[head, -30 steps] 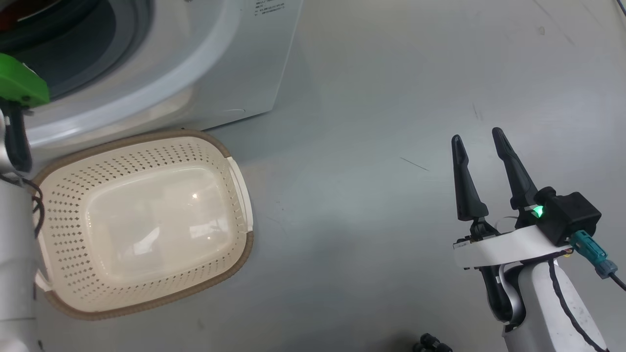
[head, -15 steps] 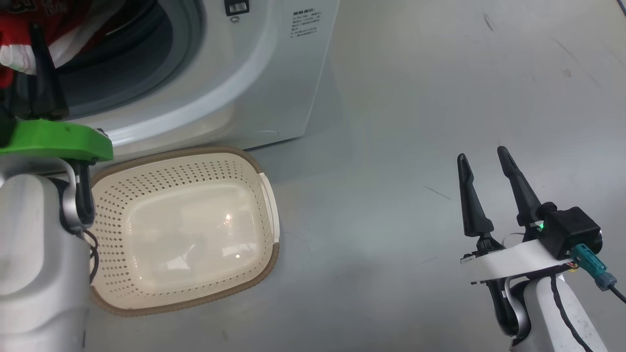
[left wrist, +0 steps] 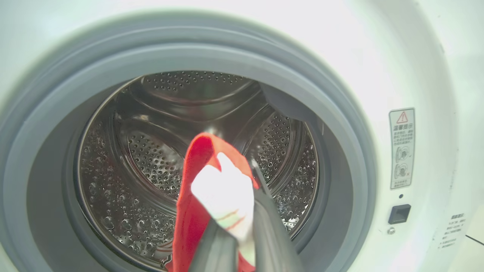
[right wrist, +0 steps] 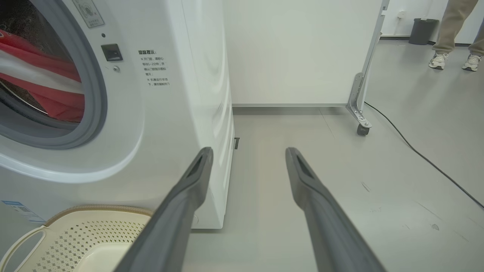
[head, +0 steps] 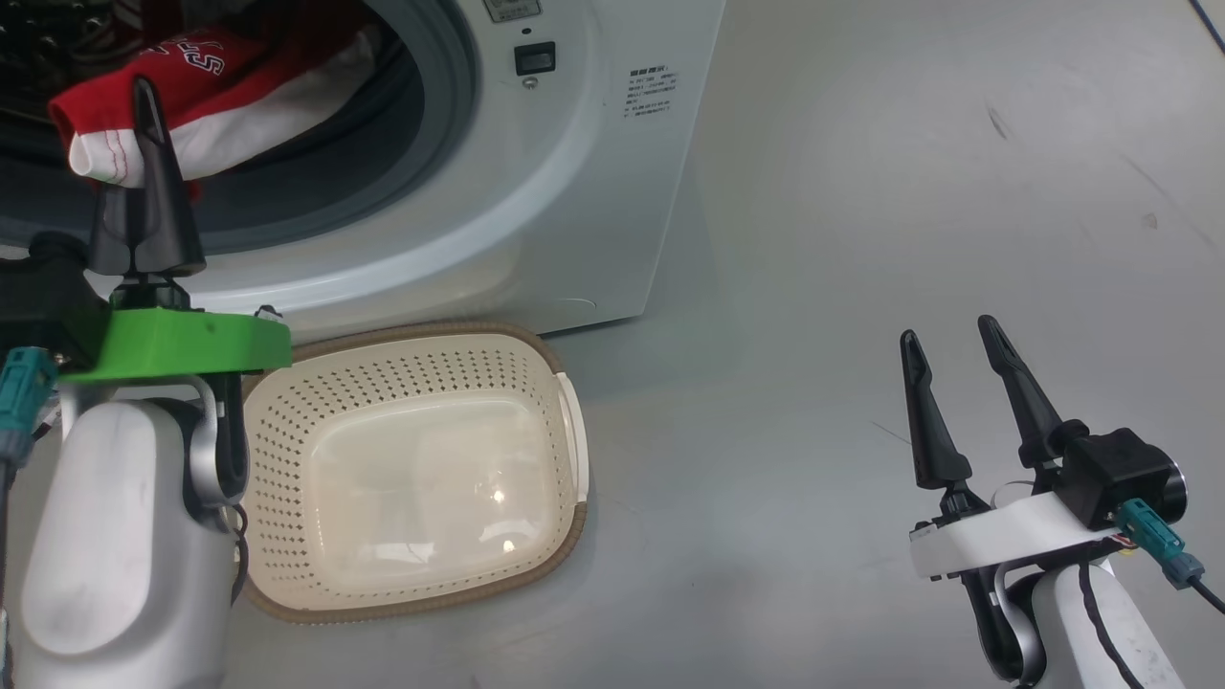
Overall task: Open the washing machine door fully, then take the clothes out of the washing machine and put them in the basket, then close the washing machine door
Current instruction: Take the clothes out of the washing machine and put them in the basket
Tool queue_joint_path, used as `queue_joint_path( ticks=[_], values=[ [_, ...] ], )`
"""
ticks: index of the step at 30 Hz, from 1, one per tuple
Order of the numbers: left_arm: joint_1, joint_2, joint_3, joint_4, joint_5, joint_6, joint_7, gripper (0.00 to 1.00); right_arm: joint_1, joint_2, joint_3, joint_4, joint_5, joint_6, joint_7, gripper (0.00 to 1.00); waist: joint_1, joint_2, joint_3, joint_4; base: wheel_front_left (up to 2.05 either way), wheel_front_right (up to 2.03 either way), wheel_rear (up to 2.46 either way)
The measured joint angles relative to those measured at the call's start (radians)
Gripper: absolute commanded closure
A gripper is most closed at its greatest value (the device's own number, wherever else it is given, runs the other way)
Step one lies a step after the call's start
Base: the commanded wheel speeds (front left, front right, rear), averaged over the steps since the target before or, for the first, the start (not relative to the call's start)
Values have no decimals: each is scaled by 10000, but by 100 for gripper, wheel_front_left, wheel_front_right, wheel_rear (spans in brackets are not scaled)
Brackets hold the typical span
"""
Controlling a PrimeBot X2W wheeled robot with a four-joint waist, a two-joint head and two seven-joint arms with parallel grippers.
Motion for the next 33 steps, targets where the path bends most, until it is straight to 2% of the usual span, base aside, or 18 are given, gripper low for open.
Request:
queue_joint_path(
  ticks=[8,16,27,33],
  values=[
    [627,-176,-384,-1367,245,4,-6,100,151,2,-21,-13,-73,65,0,0,0,0,-360,286,0,0,0],
    [1494,-372,-869,-2029,299,54,-46,100,331,-23,-65,-75,-150,67,0,0,0,0,-483,587,0,0,0],
    [3092,-485,-1246,-1262,-167,169,596,100,330,-15,173,-104,-178,159,0,0,0,0,-332,560,0,0,0],
    [3281,-514,-1388,-516,-405,171,769,100,327,-13,190,-150,-178,205,0,0,0,0,-74,425,0,0,0]
  ],
)
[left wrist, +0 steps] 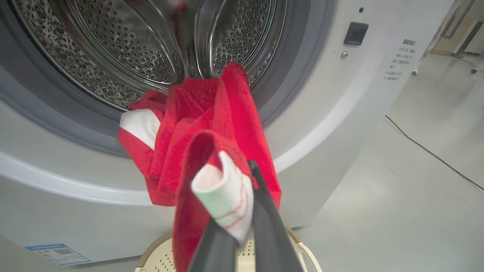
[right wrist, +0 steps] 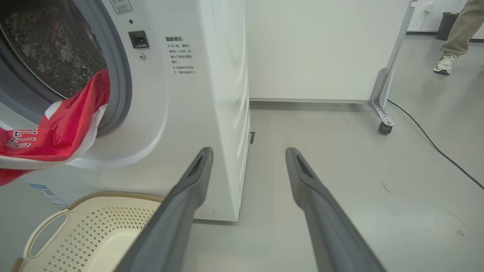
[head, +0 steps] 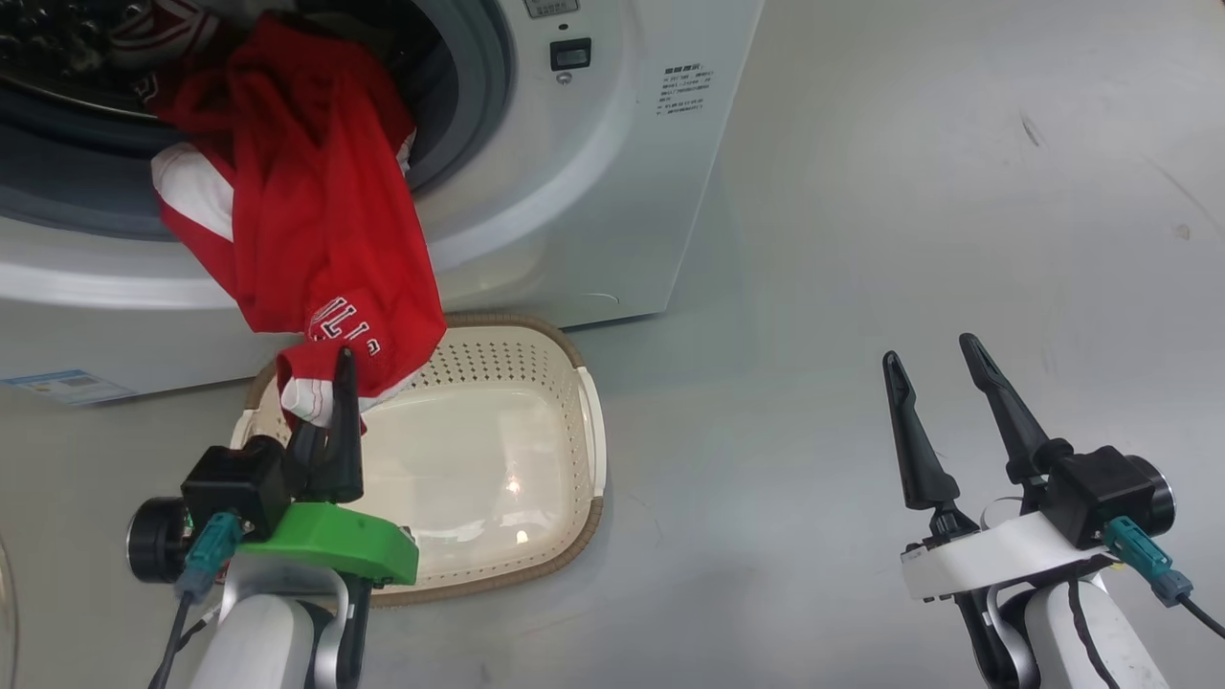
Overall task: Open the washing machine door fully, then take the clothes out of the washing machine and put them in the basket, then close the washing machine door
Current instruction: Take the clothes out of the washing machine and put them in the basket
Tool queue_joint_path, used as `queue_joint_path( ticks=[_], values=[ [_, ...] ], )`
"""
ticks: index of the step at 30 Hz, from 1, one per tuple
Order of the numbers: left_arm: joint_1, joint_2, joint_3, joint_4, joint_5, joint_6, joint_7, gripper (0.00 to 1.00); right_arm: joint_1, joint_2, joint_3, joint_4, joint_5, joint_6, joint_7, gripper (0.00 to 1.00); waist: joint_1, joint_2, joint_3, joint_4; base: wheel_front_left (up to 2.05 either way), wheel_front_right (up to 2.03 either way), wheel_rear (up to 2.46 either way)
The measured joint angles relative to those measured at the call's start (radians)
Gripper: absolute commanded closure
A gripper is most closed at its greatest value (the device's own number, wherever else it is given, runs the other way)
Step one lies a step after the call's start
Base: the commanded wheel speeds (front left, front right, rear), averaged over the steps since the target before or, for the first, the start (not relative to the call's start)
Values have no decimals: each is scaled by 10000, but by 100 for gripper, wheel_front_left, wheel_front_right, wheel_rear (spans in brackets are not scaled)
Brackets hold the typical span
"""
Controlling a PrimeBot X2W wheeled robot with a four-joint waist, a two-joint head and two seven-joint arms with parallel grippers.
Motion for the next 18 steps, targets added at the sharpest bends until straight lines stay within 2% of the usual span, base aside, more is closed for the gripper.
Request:
queue_joint_path(
  ticks=[9,18],
  values=[
    [-160,-8,96,1384,-192,2,341,100,-128,17,25,-184,8,29,0,0,0,0,605,-258,0,0,0],
    [-1605,6,589,2817,-353,10,282,100,-557,52,104,-397,136,36,0,0,0,0,1423,-678,0,0,0]
  ],
)
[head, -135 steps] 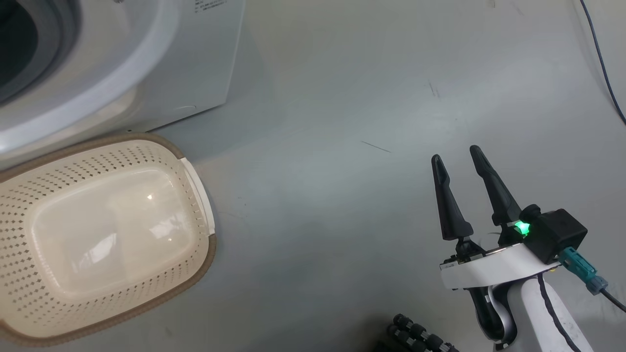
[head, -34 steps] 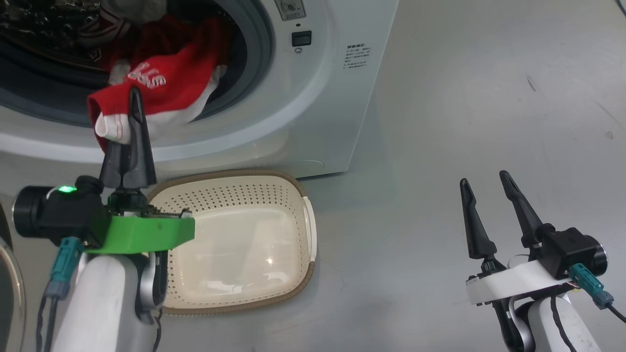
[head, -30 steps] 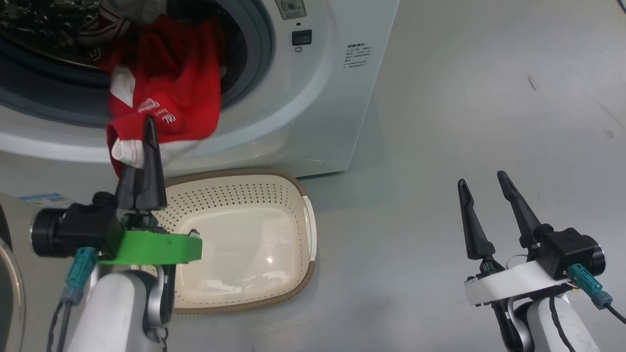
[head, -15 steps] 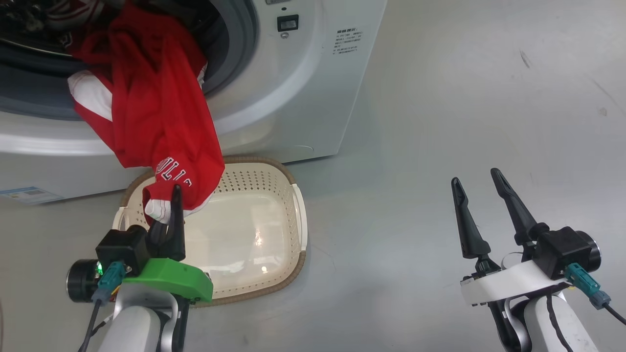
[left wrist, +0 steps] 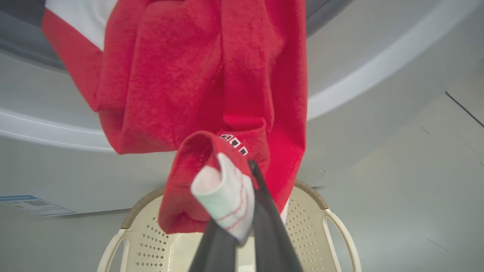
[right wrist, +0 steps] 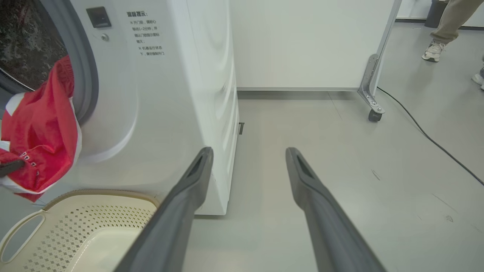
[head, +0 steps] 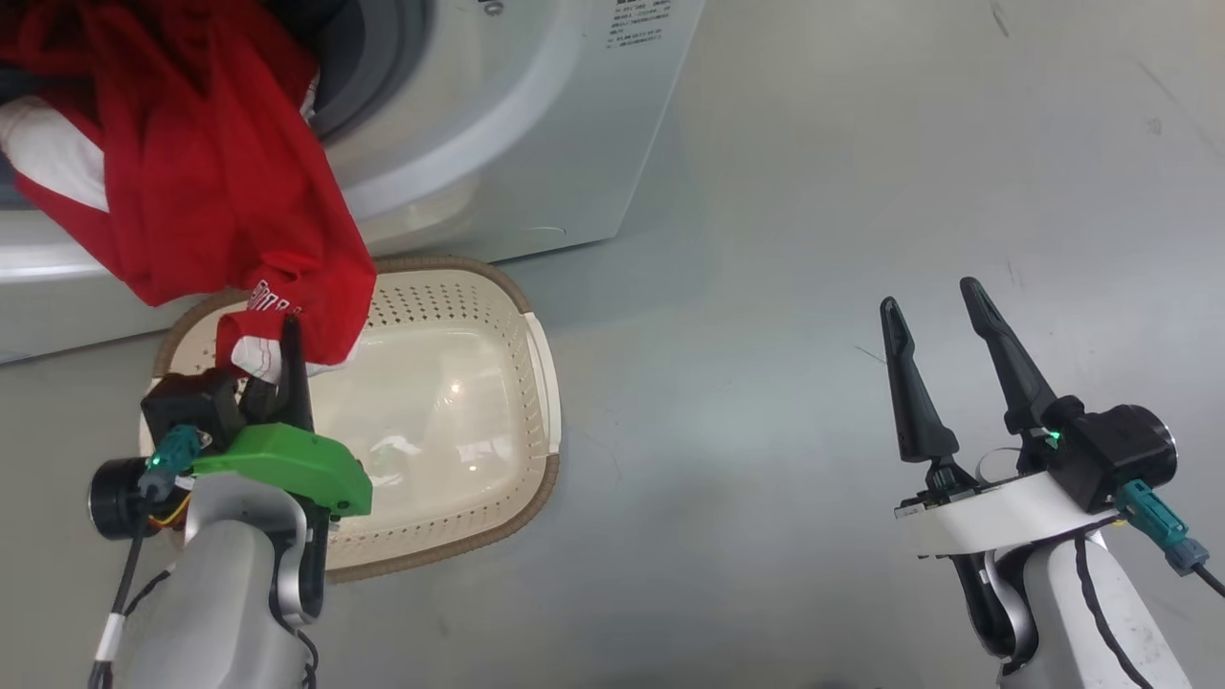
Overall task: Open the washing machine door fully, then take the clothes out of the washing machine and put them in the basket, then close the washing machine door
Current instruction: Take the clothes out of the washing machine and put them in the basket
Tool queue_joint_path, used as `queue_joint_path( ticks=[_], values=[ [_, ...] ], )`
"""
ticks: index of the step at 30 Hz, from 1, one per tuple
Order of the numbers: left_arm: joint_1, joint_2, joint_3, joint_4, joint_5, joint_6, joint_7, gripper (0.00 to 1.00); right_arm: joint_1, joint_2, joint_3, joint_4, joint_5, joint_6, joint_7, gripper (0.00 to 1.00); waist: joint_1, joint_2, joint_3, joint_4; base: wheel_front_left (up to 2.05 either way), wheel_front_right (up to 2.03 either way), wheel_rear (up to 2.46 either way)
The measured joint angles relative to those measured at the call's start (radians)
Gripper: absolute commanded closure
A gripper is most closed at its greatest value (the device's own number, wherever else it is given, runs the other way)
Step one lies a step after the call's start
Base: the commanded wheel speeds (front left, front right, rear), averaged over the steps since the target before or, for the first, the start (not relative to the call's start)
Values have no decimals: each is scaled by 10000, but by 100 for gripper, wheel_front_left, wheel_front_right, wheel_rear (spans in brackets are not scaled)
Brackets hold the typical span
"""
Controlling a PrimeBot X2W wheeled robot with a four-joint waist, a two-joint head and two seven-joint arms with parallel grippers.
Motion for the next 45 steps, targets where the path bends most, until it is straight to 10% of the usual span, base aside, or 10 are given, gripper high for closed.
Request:
queue_joint_path(
  ticks=[11,14,16,45],
  values=[
    [-1668,4,581,2006,-339,75,-130,100,-691,77,-12,-77,245,4,0,0,0,0,1087,-597,0,0,0],
    [-1988,2,648,2625,-445,73,-142,51,-822,105,-33,-59,261,4,0,0,0,0,1264,-731,0,0,0],
    [-2121,6,683,2892,-483,69,-142,0,-872,105,-50,-46,295,4,0,0,0,0,1312,-761,0,0,0],
    [-2384,111,359,5141,-234,-458,-965,0,-931,134,-267,715,309,6,0,0,0,0,134,-346,0,0,0]
  ],
)
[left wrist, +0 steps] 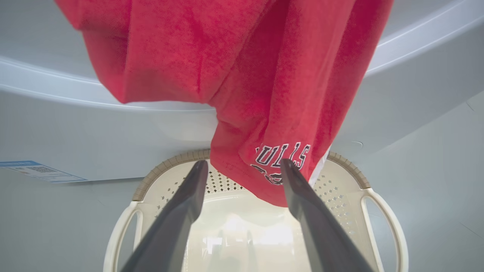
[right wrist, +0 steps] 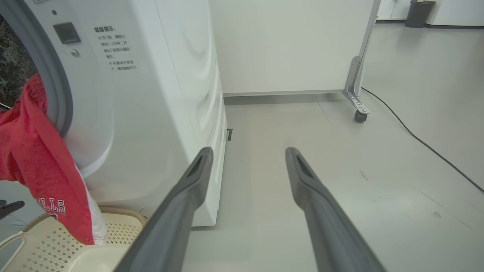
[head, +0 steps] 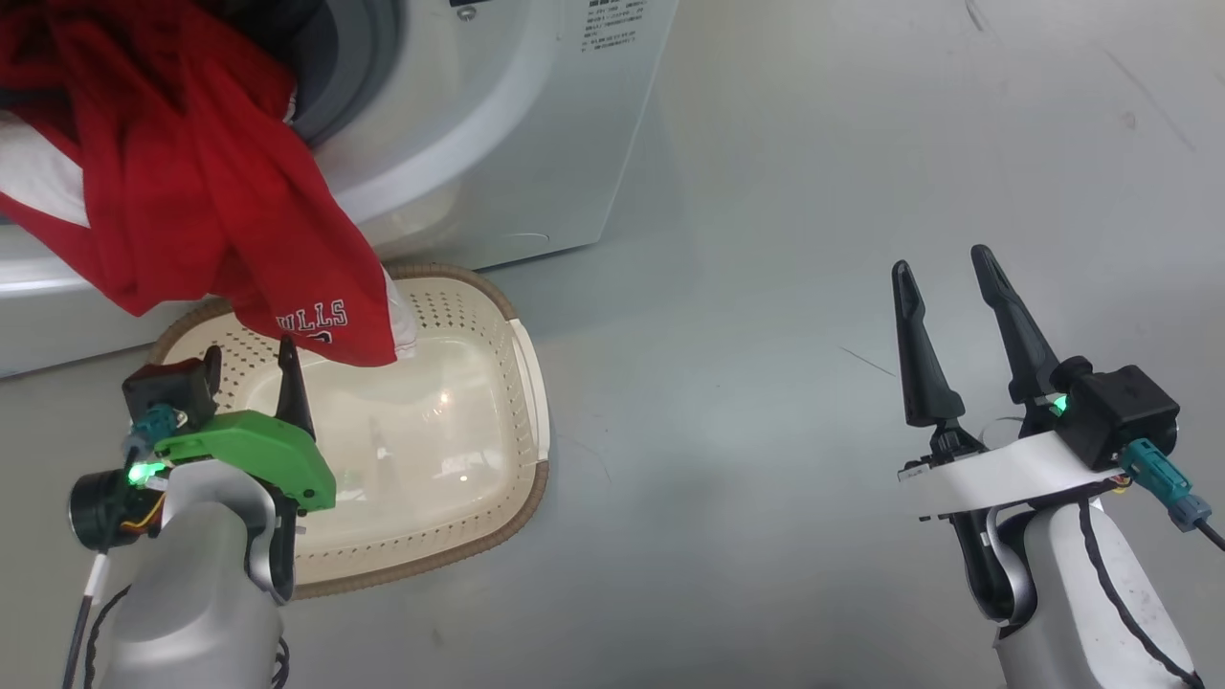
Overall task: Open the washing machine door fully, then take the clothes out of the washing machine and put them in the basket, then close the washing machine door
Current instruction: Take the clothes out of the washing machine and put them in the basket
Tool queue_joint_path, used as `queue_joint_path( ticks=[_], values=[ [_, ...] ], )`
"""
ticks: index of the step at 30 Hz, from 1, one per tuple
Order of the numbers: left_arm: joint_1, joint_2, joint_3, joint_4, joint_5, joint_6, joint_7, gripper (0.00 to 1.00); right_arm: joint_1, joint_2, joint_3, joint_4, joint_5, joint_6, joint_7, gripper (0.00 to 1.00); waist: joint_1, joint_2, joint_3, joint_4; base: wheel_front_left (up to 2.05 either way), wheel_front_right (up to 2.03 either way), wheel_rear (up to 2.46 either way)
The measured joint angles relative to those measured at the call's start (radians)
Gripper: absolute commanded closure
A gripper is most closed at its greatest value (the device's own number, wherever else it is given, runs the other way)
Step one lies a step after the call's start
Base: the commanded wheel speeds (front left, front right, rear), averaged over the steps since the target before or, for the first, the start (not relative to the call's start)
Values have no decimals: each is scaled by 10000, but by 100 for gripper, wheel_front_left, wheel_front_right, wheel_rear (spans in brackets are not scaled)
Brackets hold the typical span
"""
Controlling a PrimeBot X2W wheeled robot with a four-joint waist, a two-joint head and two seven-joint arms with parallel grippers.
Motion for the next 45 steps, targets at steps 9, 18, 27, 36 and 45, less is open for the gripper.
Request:
queue_joint_path(
  ticks=[9,18,27,36,45],
  values=[
    [624,-157,-169,-828,219,-173,-86,0,425,-4,-165,311,-173,0,0,0,0,0,-825,403,0,0,0],
    [1263,-190,-113,-2957,723,-173,-86,0,733,-142,-253,531,-378,0,0,0,0,0,-1597,933,0,0,0],
    [2557,-215,-405,-3866,934,-167,-86,0,1035,-171,-272,708,-543,0,0,0,1,0,-2420,1378,0,0,0],
    [3626,-222,-642,-4610,1147,-25,-84,0,1437,-163,-207,846,-614,0,0,0,0,0,-3100,1649,0,0,0],
    [4429,-222,-748,-5407,1218,148,-84,0,1763,-155,-159,993,-614,0,0,0,0,0,-3564,1741,0,0,0]
  ],
)
